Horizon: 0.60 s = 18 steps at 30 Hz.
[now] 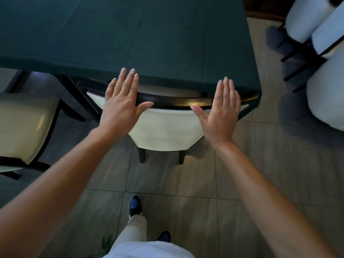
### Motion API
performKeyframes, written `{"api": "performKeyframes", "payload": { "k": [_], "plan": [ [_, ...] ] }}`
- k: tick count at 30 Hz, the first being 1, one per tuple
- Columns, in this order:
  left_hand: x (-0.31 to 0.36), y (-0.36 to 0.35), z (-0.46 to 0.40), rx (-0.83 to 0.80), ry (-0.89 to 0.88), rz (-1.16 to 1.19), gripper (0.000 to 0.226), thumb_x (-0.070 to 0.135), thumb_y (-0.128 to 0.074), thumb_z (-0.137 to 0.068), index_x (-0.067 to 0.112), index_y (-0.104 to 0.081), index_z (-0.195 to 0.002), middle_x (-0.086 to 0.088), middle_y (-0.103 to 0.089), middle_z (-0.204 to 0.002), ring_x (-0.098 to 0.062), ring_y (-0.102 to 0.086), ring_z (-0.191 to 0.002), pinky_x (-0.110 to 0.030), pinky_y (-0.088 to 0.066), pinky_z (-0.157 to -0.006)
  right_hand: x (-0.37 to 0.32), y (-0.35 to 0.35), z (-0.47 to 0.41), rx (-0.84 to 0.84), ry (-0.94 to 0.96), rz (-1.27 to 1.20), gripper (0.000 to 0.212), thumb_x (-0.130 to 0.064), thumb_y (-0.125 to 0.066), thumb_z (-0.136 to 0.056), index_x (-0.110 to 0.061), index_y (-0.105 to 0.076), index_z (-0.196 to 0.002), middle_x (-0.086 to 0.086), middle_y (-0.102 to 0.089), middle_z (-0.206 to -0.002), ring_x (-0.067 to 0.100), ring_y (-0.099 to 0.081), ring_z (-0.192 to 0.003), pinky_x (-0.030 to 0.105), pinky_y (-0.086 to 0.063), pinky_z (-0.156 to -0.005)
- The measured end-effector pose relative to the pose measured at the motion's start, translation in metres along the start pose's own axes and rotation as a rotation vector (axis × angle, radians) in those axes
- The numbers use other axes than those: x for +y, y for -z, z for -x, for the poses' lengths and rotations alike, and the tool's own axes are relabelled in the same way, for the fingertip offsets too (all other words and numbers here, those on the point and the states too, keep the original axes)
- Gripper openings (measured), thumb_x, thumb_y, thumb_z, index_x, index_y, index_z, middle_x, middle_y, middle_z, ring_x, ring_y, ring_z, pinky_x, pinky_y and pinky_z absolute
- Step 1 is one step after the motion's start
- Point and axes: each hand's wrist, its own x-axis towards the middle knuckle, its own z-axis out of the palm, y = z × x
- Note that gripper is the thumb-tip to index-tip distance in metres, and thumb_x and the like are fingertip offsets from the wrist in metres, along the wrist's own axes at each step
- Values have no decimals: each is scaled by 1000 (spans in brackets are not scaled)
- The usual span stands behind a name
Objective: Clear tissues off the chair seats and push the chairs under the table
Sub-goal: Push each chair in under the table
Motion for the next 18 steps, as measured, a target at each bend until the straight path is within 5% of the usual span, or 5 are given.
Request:
{"api": "performKeyframes", "payload": {
  "k": [11, 18],
  "plan": [
    [-52, 18, -49, -55, -70, 13, 93, 75, -11, -97, 9, -14, -162, -5, -9, -171, -20, 3, -159, -39, 0, -127, -43, -6, -41, -97, -49, 64, 105, -81, -23, -95, 3, -20, -159, 22, -16, -167, 33, -9, -157, 47, -7, -128],
    [-85, 25, -86, -102, -114, 24, 95, 77, -10, -95, 10, -14, -163, -4, -13, -171, -18, 2, -158, -37, 2, -127, -72, -11, -62, -124, -107, 74, 106, -81, -23, -95, 4, -23, -158, 23, -23, -165, 33, -16, -156, 48, -13, -127]
  ]
}}
